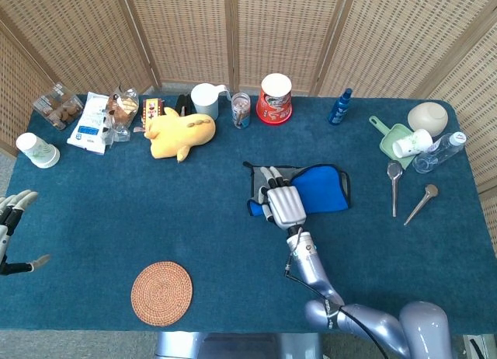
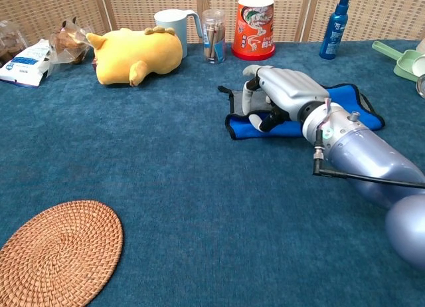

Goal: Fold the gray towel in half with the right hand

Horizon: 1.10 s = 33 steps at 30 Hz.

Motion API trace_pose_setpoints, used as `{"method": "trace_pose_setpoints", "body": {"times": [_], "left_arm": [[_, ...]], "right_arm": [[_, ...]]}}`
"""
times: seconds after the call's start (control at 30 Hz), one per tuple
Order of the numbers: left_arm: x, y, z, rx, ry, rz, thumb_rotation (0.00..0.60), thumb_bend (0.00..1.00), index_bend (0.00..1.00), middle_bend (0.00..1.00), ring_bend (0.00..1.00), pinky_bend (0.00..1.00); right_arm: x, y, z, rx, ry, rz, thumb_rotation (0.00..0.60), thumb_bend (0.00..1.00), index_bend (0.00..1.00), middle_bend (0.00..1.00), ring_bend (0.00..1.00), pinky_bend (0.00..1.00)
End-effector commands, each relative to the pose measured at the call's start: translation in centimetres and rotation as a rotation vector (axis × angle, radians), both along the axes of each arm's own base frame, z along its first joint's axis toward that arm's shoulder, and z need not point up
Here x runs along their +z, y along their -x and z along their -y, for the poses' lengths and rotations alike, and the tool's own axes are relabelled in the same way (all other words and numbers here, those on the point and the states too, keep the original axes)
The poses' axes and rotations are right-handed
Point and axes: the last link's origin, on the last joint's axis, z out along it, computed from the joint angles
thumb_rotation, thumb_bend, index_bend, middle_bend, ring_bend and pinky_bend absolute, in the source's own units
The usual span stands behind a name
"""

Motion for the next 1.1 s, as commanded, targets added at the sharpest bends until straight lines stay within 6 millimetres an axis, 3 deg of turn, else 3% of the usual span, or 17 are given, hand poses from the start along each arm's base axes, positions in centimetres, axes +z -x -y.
{"method": "trace_pose_setpoints", "body": {"times": [0.03,0.67,1.1], "left_arm": [[0.0,0.0,0.0,0.000,0.000,0.001,0.600,0.11,0.00,0.00,0.00,0.00],[0.4,0.4,-0.3,0.011,-0.003,0.018,0.600,0.11,0.00,0.00,0.00,0.00],[0.3,0.6,-0.5,0.024,0.007,0.014,0.600,0.11,0.00,0.00,0.00,0.00]], "right_arm": [[-0.1,-0.2,0.1,0.001,0.002,-0.003,0.600,0.44,0.55,0.11,0.03,0.31],[-0.5,-2.6,3.3,0.013,0.084,-0.070,0.600,0.44,0.57,0.11,0.03,0.31],[-2.3,-4.3,4.4,0.010,0.097,-0.088,0.600,0.44,0.58,0.11,0.03,0.31]]}}
